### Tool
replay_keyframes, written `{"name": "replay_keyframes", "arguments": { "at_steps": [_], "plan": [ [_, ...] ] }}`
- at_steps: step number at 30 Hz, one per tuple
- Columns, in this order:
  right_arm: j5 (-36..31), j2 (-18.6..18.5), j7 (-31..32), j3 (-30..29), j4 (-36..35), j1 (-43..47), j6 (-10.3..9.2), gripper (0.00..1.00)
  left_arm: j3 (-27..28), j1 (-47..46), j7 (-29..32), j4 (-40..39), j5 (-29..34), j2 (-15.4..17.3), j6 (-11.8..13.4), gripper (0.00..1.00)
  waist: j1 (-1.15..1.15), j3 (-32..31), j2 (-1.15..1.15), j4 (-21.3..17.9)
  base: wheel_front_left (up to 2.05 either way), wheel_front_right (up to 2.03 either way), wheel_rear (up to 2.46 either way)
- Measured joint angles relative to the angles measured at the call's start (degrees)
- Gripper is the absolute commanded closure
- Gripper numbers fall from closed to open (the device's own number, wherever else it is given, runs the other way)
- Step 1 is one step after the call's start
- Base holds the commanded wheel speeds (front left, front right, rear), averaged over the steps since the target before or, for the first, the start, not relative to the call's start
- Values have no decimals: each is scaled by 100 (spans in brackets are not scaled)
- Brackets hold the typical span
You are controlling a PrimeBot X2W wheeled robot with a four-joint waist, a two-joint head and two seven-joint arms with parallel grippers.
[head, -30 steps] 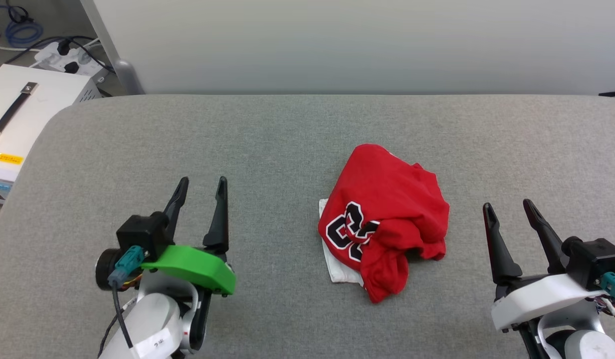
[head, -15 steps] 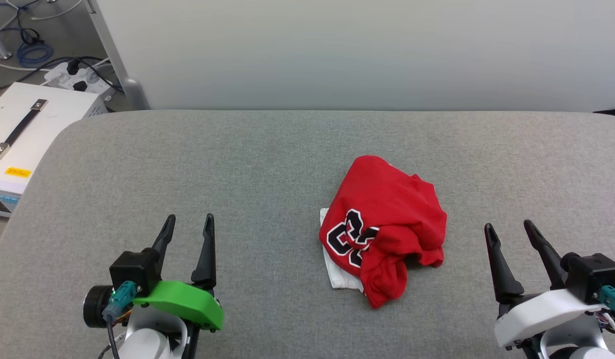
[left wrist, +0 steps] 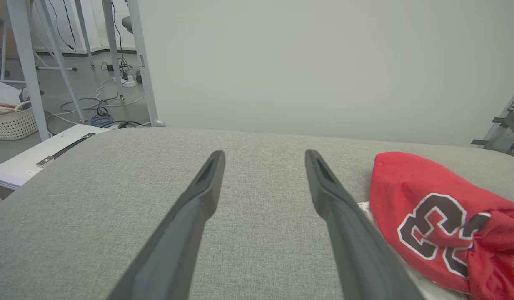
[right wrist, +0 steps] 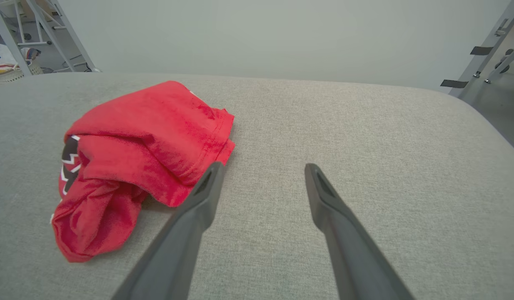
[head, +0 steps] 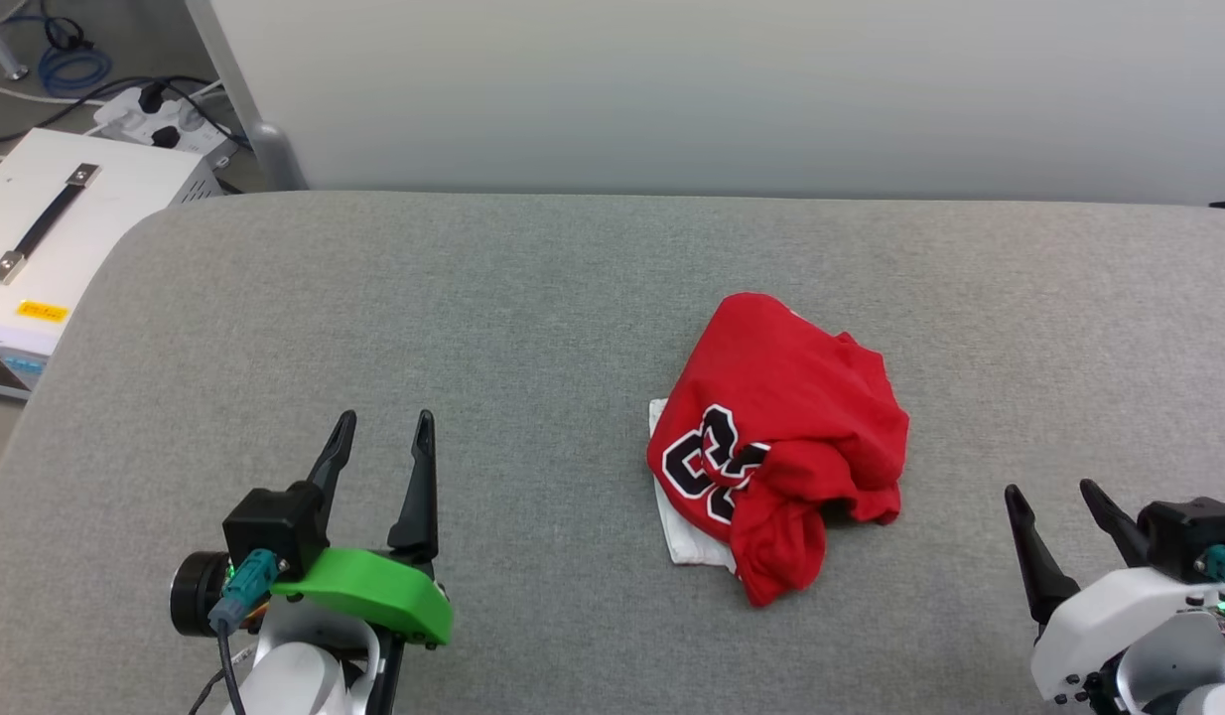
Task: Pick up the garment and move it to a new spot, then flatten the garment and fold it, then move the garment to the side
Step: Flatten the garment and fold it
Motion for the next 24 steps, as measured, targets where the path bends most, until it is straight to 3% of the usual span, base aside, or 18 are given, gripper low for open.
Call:
{"name": "replay_keyframes", "arguments": {
  "at_steps": [8, 19, 20, 21, 22, 24],
  "plan": [
    [478, -689, 787, 882, 649, -816, 0, 0, -13, -258, -3, -9, 44, -177, -56, 0, 0, 227, 0, 317, 0, 0, 0],
    [1346, -1696, 1428, 2877, 1870, -2314, 0, 0, 185, -378, -10, 87, 196, -520, -257, 0, 1, 536, 0, 887, 0, 0, 0],
    [1411, -1744, 1432, 2943, 1949, -2388, 0, 51, 218, -378, -10, 90, 216, -534, -265, 0, 1, 556, 0, 919, 0, 0, 0],
    [1485, -1775, 1415, 2992, 2008, -2461, 0, 79, 245, -378, -10, 92, 248, -548, -291, 0, 1, 574, 0, 945, 0, 0, 0],
    [1548, -1809, 1404, 3033, 2043, -2535, 0, 100, 275, -378, -10, 92, 282, -565, -309, 0, 1, 592, 0, 963, 0, 0, 0],
    [1610, -1871, 1325, 3078, 2070, -2647, 0, 100, 352, -374, -10, 97, 328, -593, -316, 0, 1, 618, 0, 971, 0, 0, 0]
  ]
}}
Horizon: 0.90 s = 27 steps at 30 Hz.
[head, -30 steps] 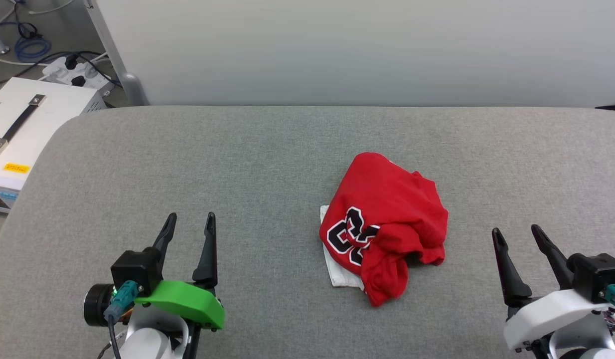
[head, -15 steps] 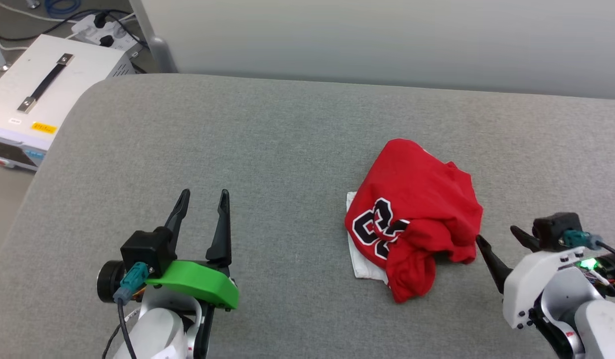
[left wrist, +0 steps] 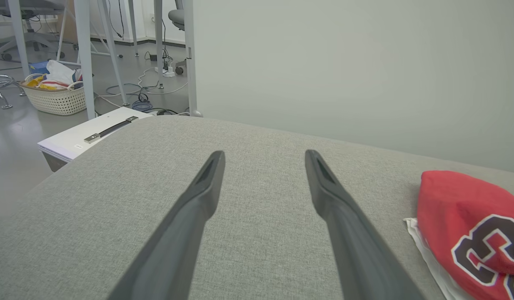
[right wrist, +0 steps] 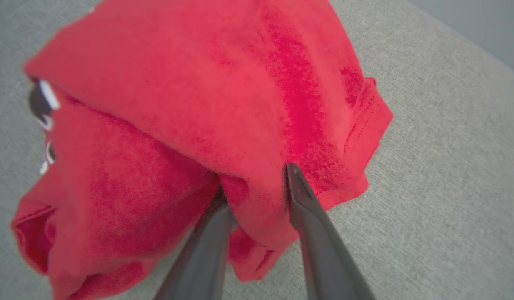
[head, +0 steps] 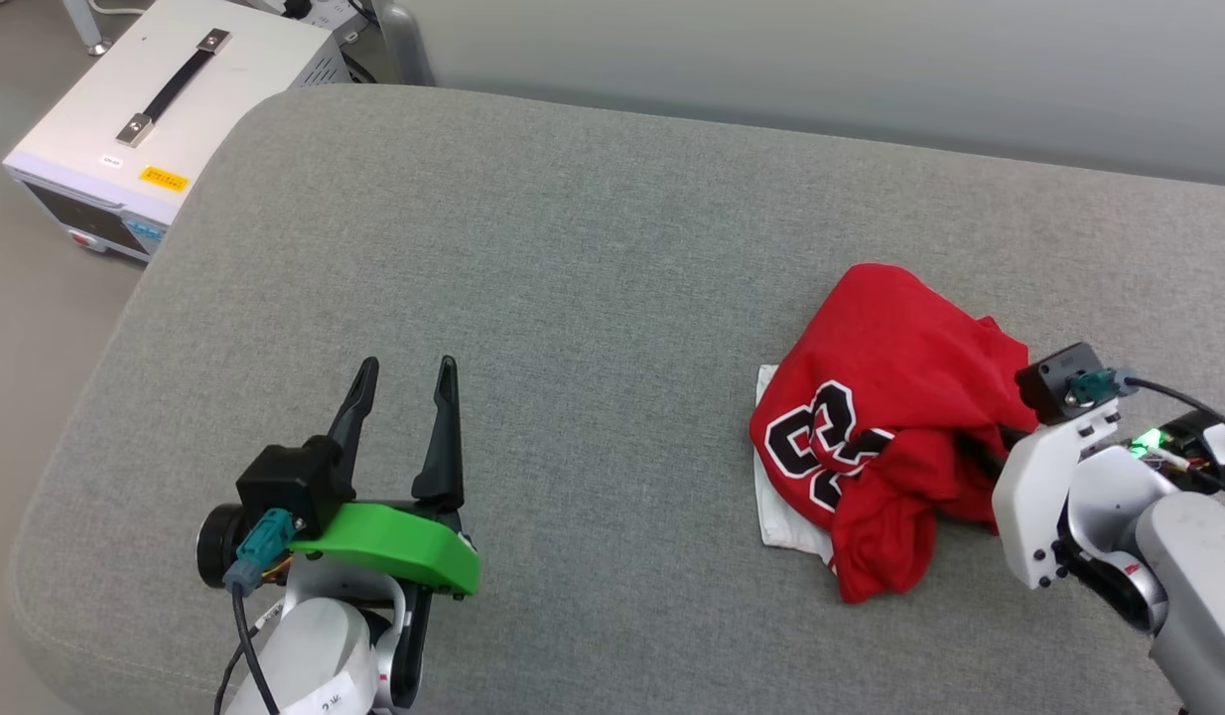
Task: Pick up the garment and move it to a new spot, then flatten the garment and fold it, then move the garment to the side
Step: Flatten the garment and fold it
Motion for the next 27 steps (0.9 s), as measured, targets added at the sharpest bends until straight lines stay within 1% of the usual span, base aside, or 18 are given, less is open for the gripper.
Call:
{"name": "replay_keyframes", "arguments": {
  "at_steps": [3, 5, 9, 12, 16, 18, 19, 21, 24, 25, 27],
  "plan": [
    [7, -115, -160, -69, -2, -159, 0, 100, 129, 8, 0, 9, 42, -41, -40, 0, 0, 1, 0, -45, 0, 0, 0],
    [11, -183, -289, -220, -33, -211, 0, 100, 211, 17, 0, 10, 82, -62, -41, 0, 0, -17, 0, -84, 0, 0, 0],
    [-11, -293, -436, -704, -218, -208, 0, 100, 278, 89, 0, 0, 137, -85, -47, 0, 0, -82, 0, -180, 0, 0, 0],
    [-122, -314, -446, -1322, -468, 62, 1, 100, 300, 157, 0, 4, 169, -94, -60, 0, 0, -137, 0, -268, 0, 0, 0],
    [-336, -221, -343, -2421, -822, 993, 0, 100, 322, 215, 0, 32, 170, -102, -115, 0, 0, -228, 0, -388, 0, 0, 0],
    [-480, 40, -244, -3065, -1095, 1653, 0, 100, 335, 257, 0, 24, 170, -105, -118, 0, 0, -274, 0, -443, 0, 0, 0],
    [-548, 196, -204, -3295, -1230, 1931, 0, 100, 348, 278, 0, 20, 170, -102, -120, 0, -1, -284, 0, -470, 0, 0, 0],
    [-676, 664, -75, -3753, -1510, 2565, 0, 100, 358, 302, 0, 19, 171, -89, -124, 0, -1, -289, 0, -541, 0, 0, 0],
    [-788, 1363, -1, -4170, -1764, 3326, 0, 100, 348, 298, 0, 21, 171, -74, -149, 0, -1, -258, 0, -614, 0, 0, 0],
    [-788, 1816, 56, -4347, -1823, 3660, 0, 100, 346, 296, 0, 30, 171, -62, -149, 0, -1, -231, 0, -645, 0, 0, 0],
    [-795, 2145, 129, -4357, -1747, 3950, 0, 100, 334, 296, 1, 42, 170, -58, -151, 0, -1, -209, 0, -673, 0, 0, 0]
  ]
}}
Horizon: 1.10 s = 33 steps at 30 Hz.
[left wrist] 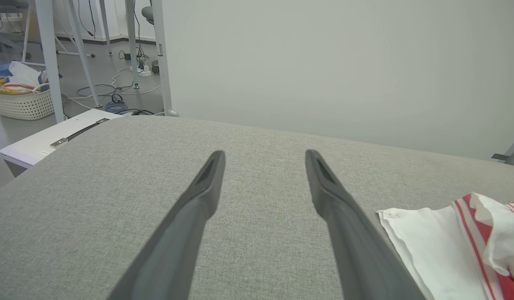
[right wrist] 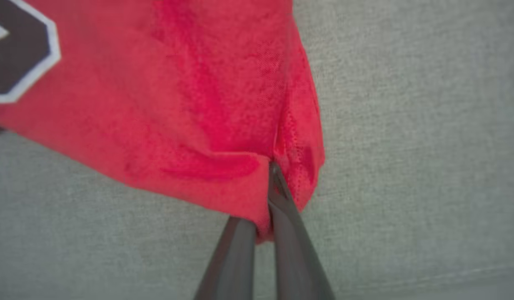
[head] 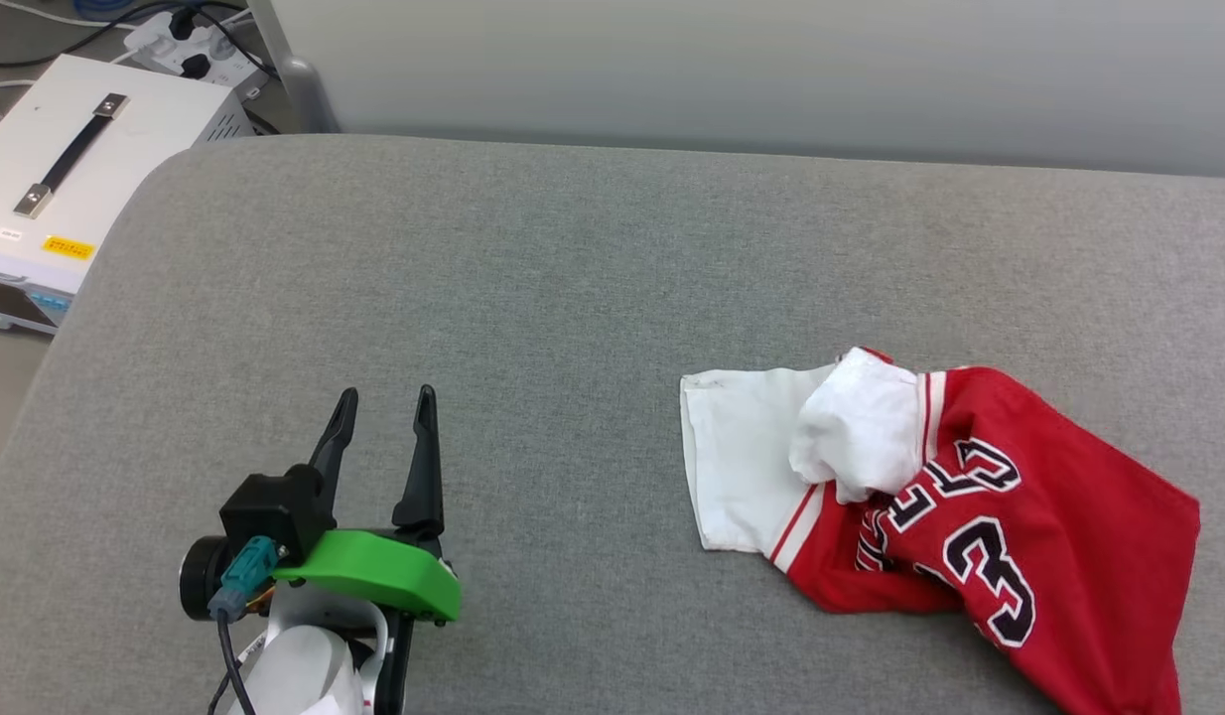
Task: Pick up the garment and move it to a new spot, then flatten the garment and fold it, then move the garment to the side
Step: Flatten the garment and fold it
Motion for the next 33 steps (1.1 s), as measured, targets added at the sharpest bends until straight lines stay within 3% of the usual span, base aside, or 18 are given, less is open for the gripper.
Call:
{"name": "replay_keyframes", "arguments": {
  "at_steps": [4, 5, 6, 7, 14, 22, 27, 33],
  "plan": [
    [98, 112, -44, 165, 153, 110, -2, 100, -38, -1, 9, 25, 0, 8, -18, 0, 0, 16, 0, -58, 0, 0, 0],
    [109, 121, -86, 192, 165, 103, -3, 64, -51, -1, 10, 27, -1, 8, -18, 0, 0, 9, 0, -70, 0, 0, 0],
    [145, 125, -131, 212, 181, 94, -7, 4, -65, -1, 11, 34, -1, 8, -18, 0, 0, -4, 0, -82, 0, 0, 0],
    [141, 138, -227, 211, 193, 89, -8, 0, -77, 2, 19, 47, -2, 10, -19, 0, 0, -27, 0, -93, 0, 0, 0],
    [177, 249, -870, 587, -8, 65, -5, 0, -125, 10, 59, 129, -10, 27, -40, 0, 0, -221, 0, -79, 0, 0, 0],
    [236, -36, -2003, 1329, -487, 52, -5, 0, -144, 160, 105, 158, -53, 80, -38, 0, 0, -435, 0, -65, 0, 0, 0],
    [-10, -35, -2184, 1424, -671, 4, -5, 0, -155, 215, 119, 131, -63, 96, -29, 0, 0, -493, 0, -95, 0, 0, 0],
    [-183, -62, -1975, 1449, -914, -287, -5, 0, -141, 218, 167, 35, -75, 131, 14, 0, 0, -452, 0, -163, 0, 0, 0]
  ]
}}
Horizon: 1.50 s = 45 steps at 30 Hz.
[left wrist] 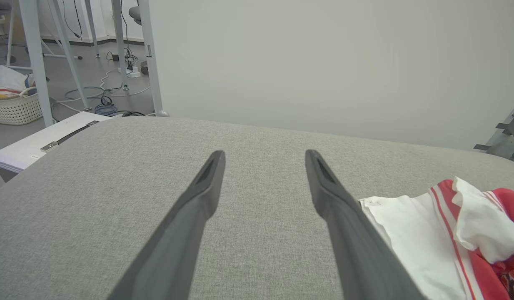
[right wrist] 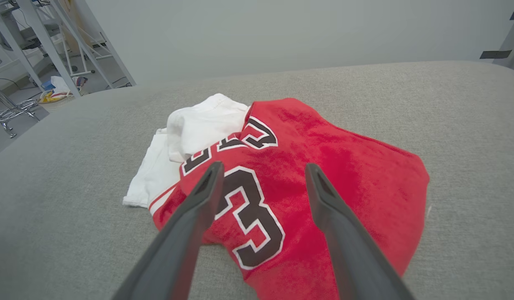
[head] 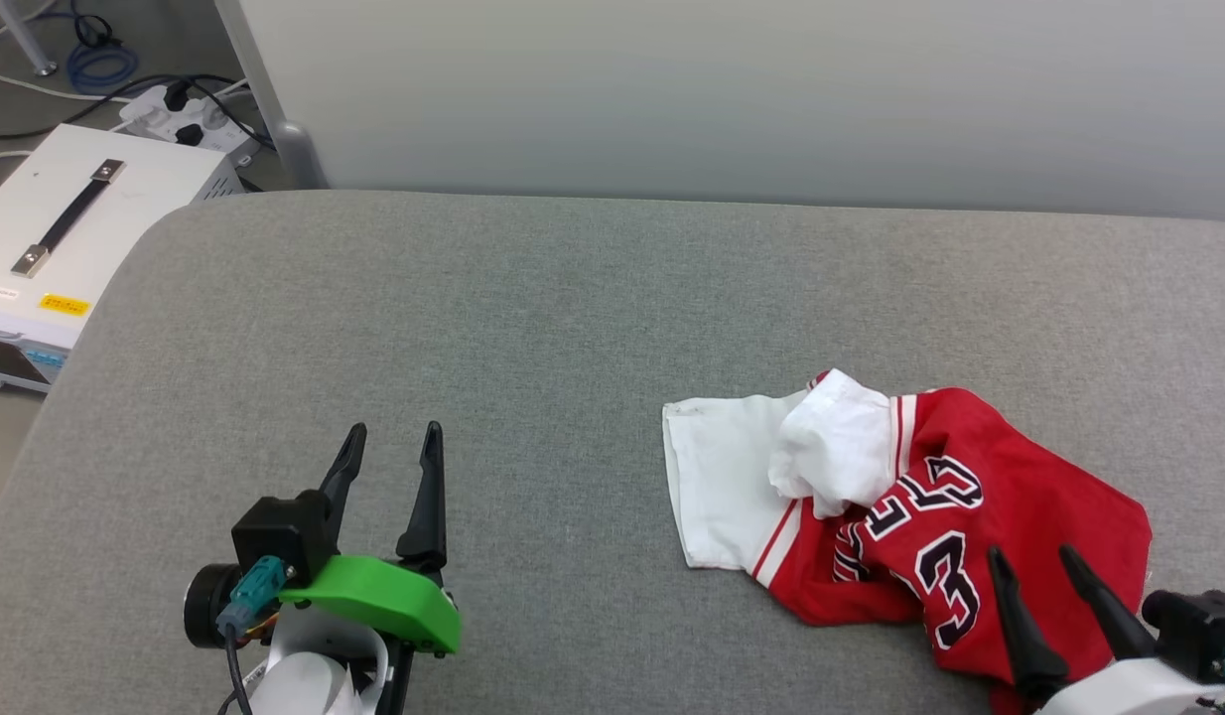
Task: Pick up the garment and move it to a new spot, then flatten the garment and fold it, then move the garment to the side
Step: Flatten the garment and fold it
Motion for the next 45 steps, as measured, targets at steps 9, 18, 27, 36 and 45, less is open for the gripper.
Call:
{"name": "replay_keyframes", "arguments": {
  "at_steps": [9, 18, 27, 36, 45],
  "plan": [
    [303, -659, 1391, 542, 222, -1243, -1, 0, -64, -142, -2, -51, -15, -34, 21, 0, 0, 340, 0, 27, 0, 0, 0],
    [988, -1529, 3251, 1822, 592, -2834, 0, 0, -229, -472, -68, 164, -16, -255, -113, 0, 0, 651, 0, 393, 0, 0, 0],
    [1334, -1834, 3650, 2650, 1601, -3722, 0, 100, -250, -647, -163, 423, -11, -485, -255, 0, 0, 898, 0, 863, 0, 0, 0],
    [1332, -2012, 3219, 2002, 1839, -3977, 0, 100, -132, -646, -168, 461, 64, -517, -309, 0, 0, 850, 0, 673, 0, 0, 0],
    [1206, -2148, 2826, -2, 2140, -3668, 0, 100, -81, -642, -168, 428, 148, -533, -358, 0, 0, 771, 0, 389, 0, 0, 0]
  ]
}}
